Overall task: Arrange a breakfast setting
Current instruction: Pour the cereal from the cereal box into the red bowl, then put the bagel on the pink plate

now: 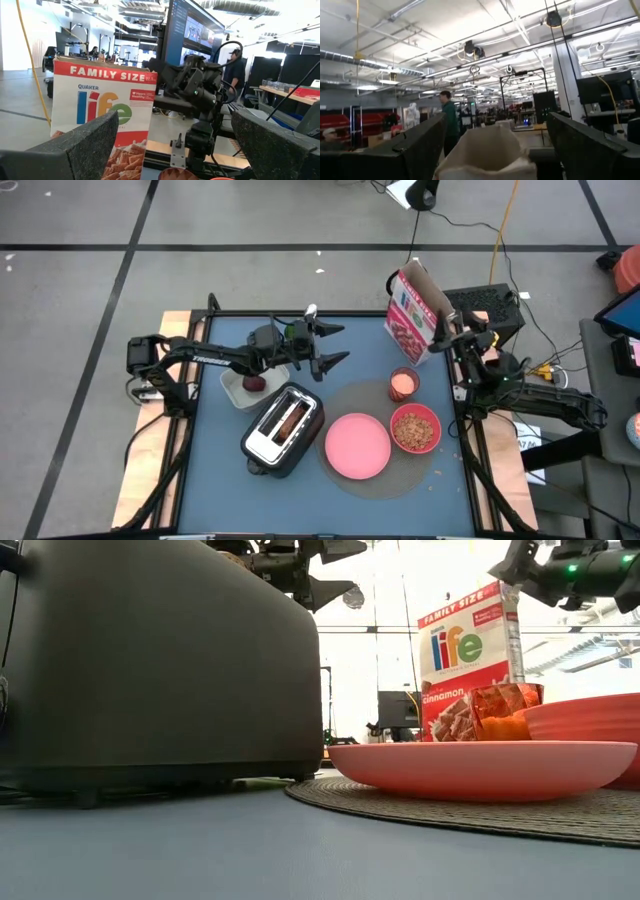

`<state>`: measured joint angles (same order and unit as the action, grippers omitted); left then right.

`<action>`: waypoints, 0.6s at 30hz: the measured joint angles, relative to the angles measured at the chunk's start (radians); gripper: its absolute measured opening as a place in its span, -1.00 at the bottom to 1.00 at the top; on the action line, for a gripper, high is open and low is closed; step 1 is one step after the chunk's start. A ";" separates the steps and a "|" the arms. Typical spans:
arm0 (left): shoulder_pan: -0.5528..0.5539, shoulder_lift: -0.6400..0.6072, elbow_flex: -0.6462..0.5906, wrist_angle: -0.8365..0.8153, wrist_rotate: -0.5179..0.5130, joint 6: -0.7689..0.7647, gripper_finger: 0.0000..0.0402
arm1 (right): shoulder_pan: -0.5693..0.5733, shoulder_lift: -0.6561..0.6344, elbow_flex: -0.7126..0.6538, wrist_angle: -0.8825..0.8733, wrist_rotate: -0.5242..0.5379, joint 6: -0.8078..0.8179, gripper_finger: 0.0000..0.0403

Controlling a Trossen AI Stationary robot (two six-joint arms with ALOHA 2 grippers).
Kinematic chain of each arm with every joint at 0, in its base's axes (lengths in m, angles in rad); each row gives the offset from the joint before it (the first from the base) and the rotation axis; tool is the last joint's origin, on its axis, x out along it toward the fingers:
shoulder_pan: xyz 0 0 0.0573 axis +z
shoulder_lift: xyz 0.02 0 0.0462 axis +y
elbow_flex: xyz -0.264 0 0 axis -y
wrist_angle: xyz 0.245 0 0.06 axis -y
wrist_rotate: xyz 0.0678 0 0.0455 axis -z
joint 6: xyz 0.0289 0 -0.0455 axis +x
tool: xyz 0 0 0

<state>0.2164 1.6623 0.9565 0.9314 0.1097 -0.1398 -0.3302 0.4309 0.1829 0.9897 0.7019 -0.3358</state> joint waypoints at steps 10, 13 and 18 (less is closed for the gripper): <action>-0.001 0.000 0.000 0.000 0.000 0.000 0.96 | 0.000 0.000 0.000 0.032 -0.102 0.000 0.67; -0.002 0.000 0.000 0.000 0.000 -0.001 0.96 | 0.000 0.000 0.000 0.032 -0.177 0.001 0.67; -0.008 0.000 0.000 0.000 0.000 -0.002 0.96 | 0.001 0.000 0.000 0.038 -0.210 -0.003 0.67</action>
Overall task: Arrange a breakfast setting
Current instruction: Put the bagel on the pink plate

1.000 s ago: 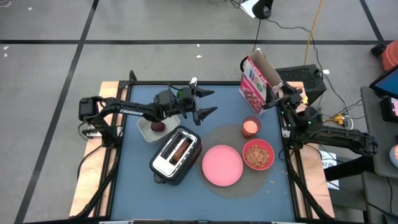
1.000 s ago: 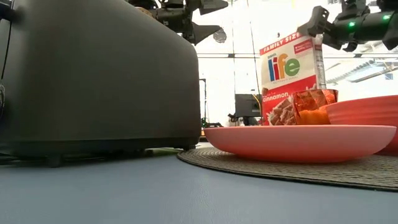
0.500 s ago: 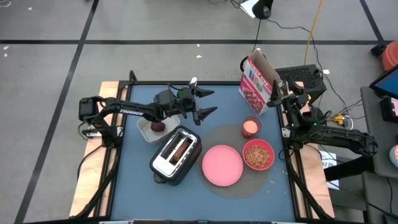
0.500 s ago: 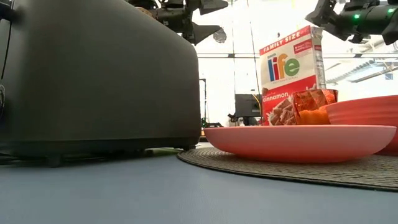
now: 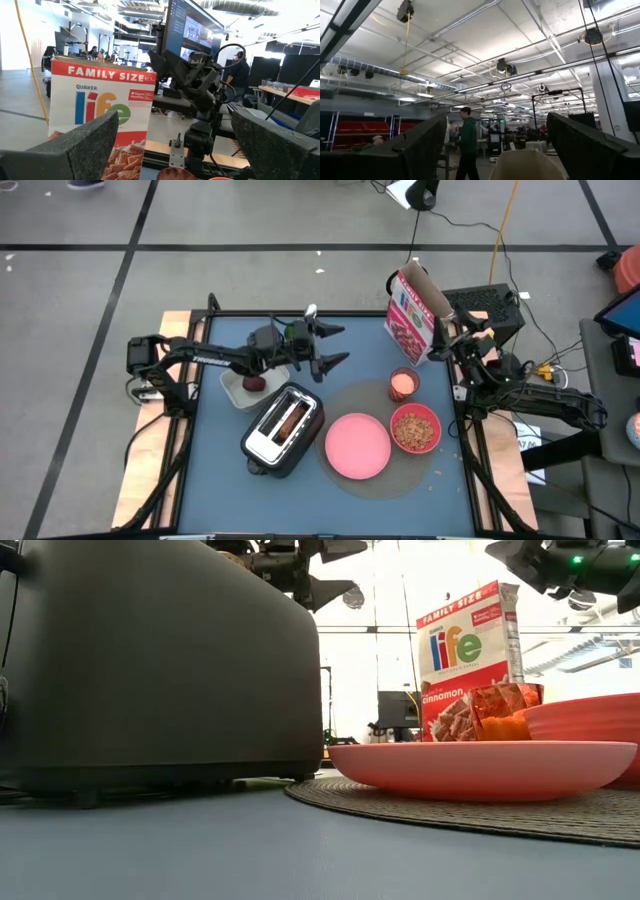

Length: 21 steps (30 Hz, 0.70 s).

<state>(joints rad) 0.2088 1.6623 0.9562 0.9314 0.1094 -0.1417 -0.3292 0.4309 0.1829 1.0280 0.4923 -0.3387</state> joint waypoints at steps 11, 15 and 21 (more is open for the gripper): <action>-0.035 -0.002 -0.001 0.003 -0.003 -0.025 0.96 | 0.010 -0.002 0.000 0.086 -0.241 -0.032 0.67; -0.055 -0.017 -0.001 0.006 -0.007 -0.084 0.96 | 0.021 -0.002 0.000 0.090 -0.366 0.040 0.67; -0.103 -0.094 0.022 -0.178 -0.007 -0.133 0.95 | 0.031 -0.002 0.000 0.086 -0.528 0.171 0.67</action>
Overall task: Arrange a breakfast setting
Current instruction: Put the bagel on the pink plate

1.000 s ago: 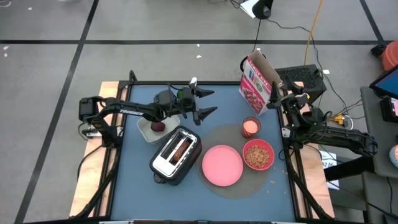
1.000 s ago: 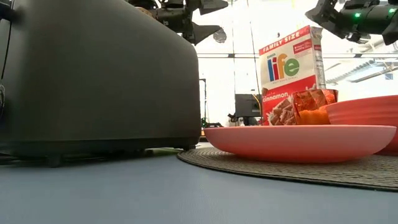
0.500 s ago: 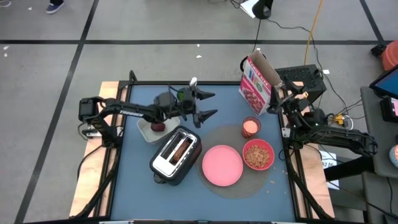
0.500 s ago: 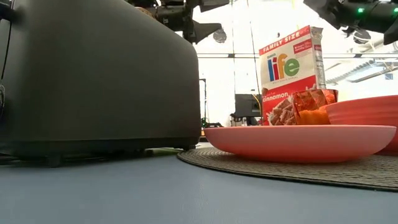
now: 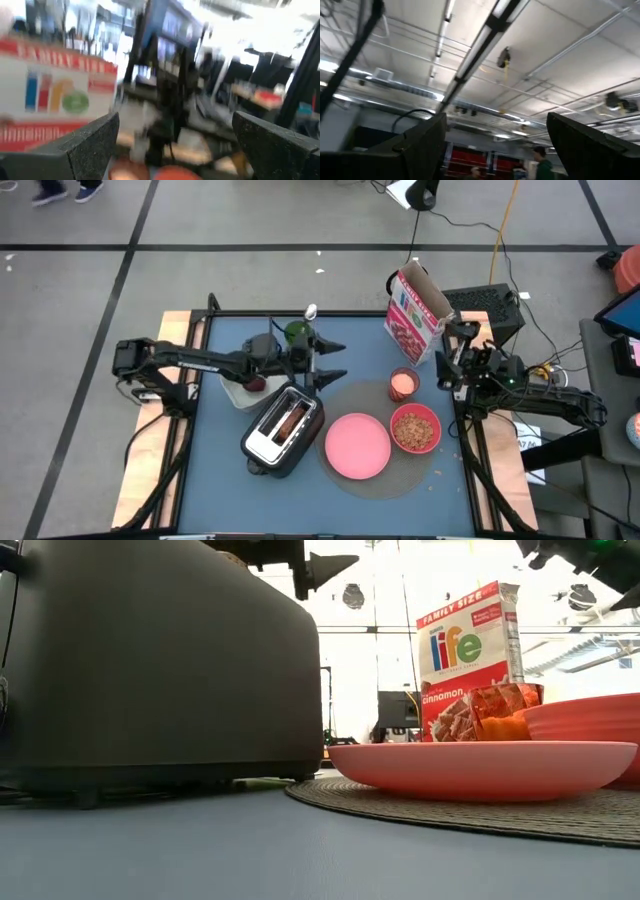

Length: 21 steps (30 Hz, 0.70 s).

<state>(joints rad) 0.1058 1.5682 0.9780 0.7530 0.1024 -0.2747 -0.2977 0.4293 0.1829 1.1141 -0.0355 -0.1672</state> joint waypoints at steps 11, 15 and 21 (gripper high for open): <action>-0.119 -0.075 0.279 -0.831 -0.079 -0.116 0.95 | 0.000 0.009 0.000 -0.045 -0.256 0.289 0.67; -0.163 -0.080 0.380 -1.060 -0.100 -0.243 0.95 | 0.000 0.011 0.000 -0.093 -0.338 0.397 0.67; -0.223 -0.077 0.486 -1.385 -0.157 -0.484 0.95 | 0.000 0.011 0.000 -0.175 -0.367 0.455 0.67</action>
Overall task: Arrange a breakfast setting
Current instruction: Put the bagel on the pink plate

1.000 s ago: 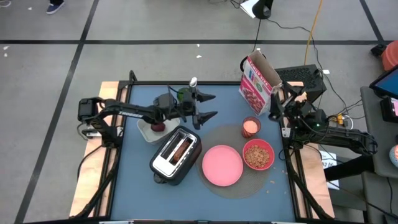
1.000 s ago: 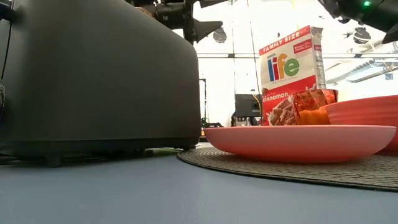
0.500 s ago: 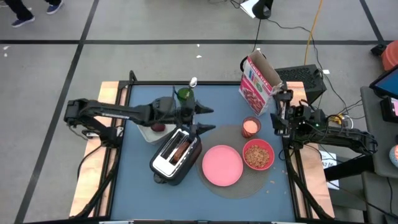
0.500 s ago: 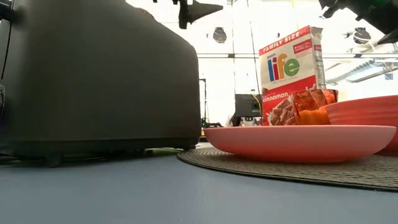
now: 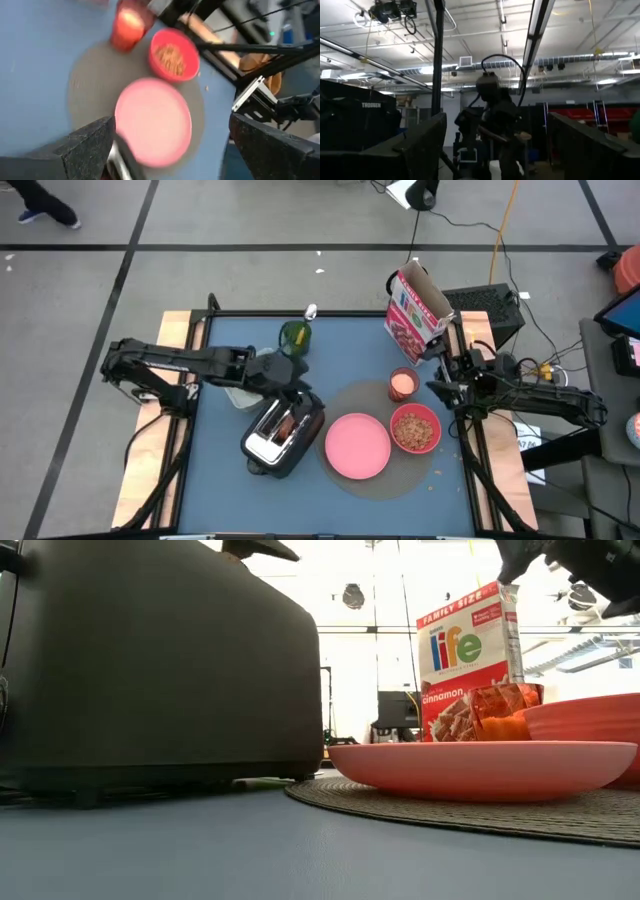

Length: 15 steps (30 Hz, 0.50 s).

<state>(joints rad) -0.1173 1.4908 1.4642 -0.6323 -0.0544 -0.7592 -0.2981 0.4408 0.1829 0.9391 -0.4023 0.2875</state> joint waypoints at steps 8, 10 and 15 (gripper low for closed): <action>-0.063 -0.001 0.087 -0.318 0.014 -0.377 0.95 | 0.000 0.000 0.000 -0.042 0.000 0.000 0.67; -0.077 0.000 0.094 -0.345 0.039 -0.436 0.95 | 0.000 0.000 0.000 -0.041 0.000 0.000 0.67; -0.101 0.000 0.101 -0.356 0.098 -0.560 0.95 | 0.000 0.000 0.000 -0.041 0.000 -0.002 0.67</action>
<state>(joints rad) -0.2186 1.4910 1.5654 -0.9888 0.0434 -1.3195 -0.2981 0.4408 0.1829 0.8986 -0.4023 0.2859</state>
